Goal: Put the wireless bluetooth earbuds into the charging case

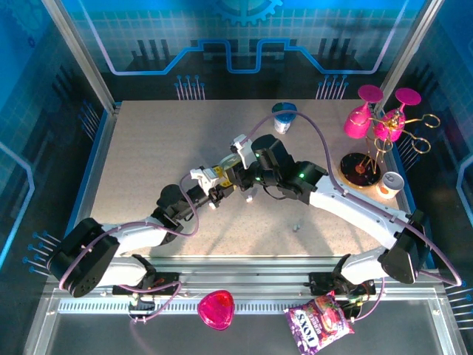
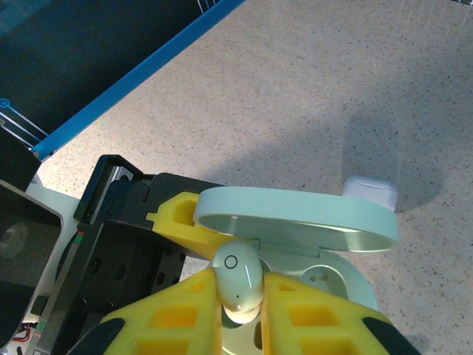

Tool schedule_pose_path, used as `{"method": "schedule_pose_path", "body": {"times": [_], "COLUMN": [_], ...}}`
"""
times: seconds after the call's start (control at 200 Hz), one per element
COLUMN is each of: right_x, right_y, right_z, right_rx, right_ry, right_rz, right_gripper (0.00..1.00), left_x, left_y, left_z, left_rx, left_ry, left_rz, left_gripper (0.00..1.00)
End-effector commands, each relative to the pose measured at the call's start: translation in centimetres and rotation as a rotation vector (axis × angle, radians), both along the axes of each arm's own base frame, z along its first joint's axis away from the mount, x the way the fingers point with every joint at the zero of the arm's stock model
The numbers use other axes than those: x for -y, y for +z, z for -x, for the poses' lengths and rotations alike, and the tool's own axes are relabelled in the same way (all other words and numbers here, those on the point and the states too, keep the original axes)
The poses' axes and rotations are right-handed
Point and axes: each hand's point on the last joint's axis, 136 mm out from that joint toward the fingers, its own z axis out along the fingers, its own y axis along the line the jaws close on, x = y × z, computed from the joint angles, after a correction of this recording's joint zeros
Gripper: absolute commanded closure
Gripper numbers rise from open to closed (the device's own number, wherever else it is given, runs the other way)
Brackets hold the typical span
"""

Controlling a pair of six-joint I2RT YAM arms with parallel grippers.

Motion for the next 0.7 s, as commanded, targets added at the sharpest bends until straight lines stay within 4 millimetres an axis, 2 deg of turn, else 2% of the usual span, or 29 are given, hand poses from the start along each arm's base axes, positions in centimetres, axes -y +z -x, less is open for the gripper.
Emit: {"method": "schedule_pose_path", "body": {"times": [0.0,0.485,0.59,0.695], "right_x": [-0.7,-0.9,-0.7,-0.3], "right_y": [0.3,1.5,1.9,2.8], "right_z": [-0.1,1.6,1.9,2.3], "right_rx": [0.009,-0.016,-0.012,0.007], "right_ry": [-0.001,0.073,0.074,0.078], "right_rz": [-0.012,-0.053,-0.064,-0.085], "right_gripper": [0.81,0.73,0.69,0.61], "left_x": [-0.2,0.0,0.1,0.1], "left_y": [2.2,2.3,2.3,2.2], "left_z": [0.4,0.2,0.1,0.2], "left_rx": [0.043,0.042,0.042,0.042], "left_ry": [0.000,0.002,0.001,0.000], "left_rz": [0.049,0.034,0.034,0.030], "left_gripper": [0.68,0.68,0.68,0.68]}}
